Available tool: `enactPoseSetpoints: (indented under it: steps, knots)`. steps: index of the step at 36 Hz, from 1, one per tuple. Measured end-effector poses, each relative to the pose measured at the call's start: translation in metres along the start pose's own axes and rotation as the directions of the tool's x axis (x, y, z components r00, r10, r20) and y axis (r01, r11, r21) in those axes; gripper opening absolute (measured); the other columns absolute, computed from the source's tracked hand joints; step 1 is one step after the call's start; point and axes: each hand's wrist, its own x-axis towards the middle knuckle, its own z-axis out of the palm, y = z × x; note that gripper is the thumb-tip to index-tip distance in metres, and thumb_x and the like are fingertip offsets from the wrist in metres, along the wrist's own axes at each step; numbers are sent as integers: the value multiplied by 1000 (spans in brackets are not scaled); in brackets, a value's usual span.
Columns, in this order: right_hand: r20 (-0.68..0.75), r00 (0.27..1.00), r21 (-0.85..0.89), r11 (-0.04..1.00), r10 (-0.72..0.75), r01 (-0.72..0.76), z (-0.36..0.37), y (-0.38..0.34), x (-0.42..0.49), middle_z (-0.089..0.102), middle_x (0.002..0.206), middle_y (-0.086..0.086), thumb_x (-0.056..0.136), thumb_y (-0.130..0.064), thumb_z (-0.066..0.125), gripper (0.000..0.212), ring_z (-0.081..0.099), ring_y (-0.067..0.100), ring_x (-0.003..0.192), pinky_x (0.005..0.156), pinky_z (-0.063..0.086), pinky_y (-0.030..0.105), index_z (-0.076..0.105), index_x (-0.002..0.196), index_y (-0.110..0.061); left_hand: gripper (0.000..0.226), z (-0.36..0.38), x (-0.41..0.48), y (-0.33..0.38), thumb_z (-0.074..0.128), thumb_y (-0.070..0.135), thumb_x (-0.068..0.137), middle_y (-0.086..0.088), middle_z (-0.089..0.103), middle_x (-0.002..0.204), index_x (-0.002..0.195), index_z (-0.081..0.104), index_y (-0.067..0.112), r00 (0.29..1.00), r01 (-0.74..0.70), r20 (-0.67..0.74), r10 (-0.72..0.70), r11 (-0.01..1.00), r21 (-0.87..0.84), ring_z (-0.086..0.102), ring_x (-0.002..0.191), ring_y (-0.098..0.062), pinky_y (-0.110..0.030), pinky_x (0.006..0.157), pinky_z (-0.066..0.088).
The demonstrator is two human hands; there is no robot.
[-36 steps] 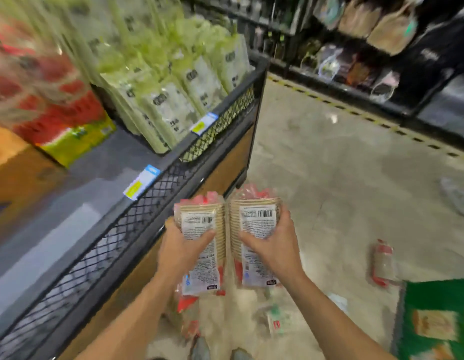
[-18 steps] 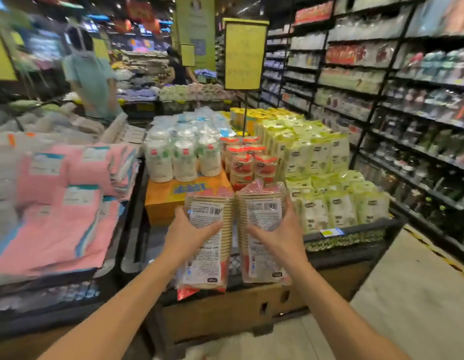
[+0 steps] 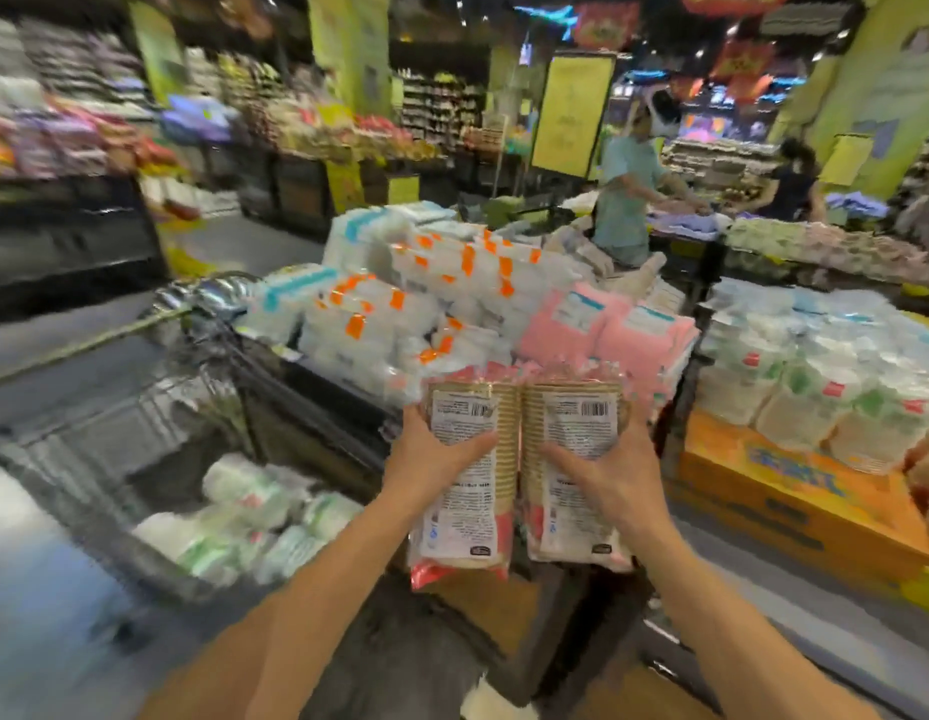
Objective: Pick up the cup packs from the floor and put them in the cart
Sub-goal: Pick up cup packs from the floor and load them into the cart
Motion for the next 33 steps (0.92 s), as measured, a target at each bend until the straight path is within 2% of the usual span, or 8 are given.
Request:
enactPoseSetpoints:
  steps: [5, 9, 12, 16, 19, 25, 27, 33]
  knots:
    - [124, 983, 91, 988, -136, 125, 109, -50, 18, 65, 113, -26, 63, -51, 94, 78, 64, -5, 104, 89, 54, 27, 36, 112, -72, 90, -102, 33, -48, 83, 72, 53, 17, 58, 106, 118, 39, 29, 986, 92, -141, -91, 996, 4, 61, 99, -13, -41, 89, 53]
    - [256, 958, 147, 985, -130, 95, 176, -73, 27, 62, 117, -28, 59, -56, 94, 86, 61, -9, 107, 89, 52, 27, 37, 124, -57, 89, -157, 47, -79, 86, 69, 53, 17, 58, 107, 117, 36, 32, 962, 168, -208, -180, 983, -74, 61, 96, -5, -29, 72, 51]
    - [346, 931, 140, 988, -111, 66, 216, -81, 37, 62, 116, -29, 58, -56, 94, 93, 61, -12, 104, 85, 52, 24, 36, 131, -50, 93, -183, 57, -98, 84, 71, 53, 20, 56, 103, 120, 31, 33, 935, 230, -260, -242, 970, -77, 54, 86, 4, -32, 72, 48]
    - [448, 885, 63, 992, -124, 107, 261, -85, 58, 61, 125, -13, 61, -55, 92, 103, 61, 10, 113, 95, 52, 36, 36, 144, -32, 88, -202, 73, -125, 86, 65, 58, 16, 58, 104, 119, 35, 29, 890, 291, -341, -305, 952, -90, 56, 88, -2, -34, 77, 48]
    - [505, 854, 65, 991, -130, 113, 293, -84, 78, 58, 123, -16, 59, -57, 92, 99, 58, 8, 113, 94, 50, 35, 34, 138, -40, 91, -210, 91, -143, 86, 68, 55, 12, 59, 108, 120, 37, 27, 854, 341, -378, -359, 933, -115, 61, 96, -12, -42, 88, 54]
    - [622, 764, 49, 983, -170, 178, 362, -81, 124, 53, 141, 0, 58, -62, 90, 113, 53, 22, 131, 105, 48, 48, 32, 147, -25, 109, -225, 126, -171, 82, 75, 48, 11, 61, 112, 134, 38, 24, 748, 415, -484, -454, 889, -193, 62, 97, -12, -35, 78, 52]
    - [664, 724, 54, 978, -187, 203, 385, -83, 140, 51, 143, 2, 56, -66, 89, 119, 51, 23, 133, 107, 48, 51, 30, 151, -23, 102, -232, 137, -180, 82, 75, 47, 12, 63, 109, 127, 44, 27, 705, 433, -523, -479, 875, -218, 63, 92, -9, -32, 72, 52]
    - [764, 620, 22, 968, -176, 248, 450, -85, 160, 50, 140, 0, 58, -67, 87, 123, 52, 23, 130, 103, 50, 52, 21, 155, -29, 82, -251, 155, -208, 90, 58, 56, 0, 68, 111, 118, 50, 22, 590, 456, -582, -560, 826, -333, 68, 99, -20, -48, 91, 56]
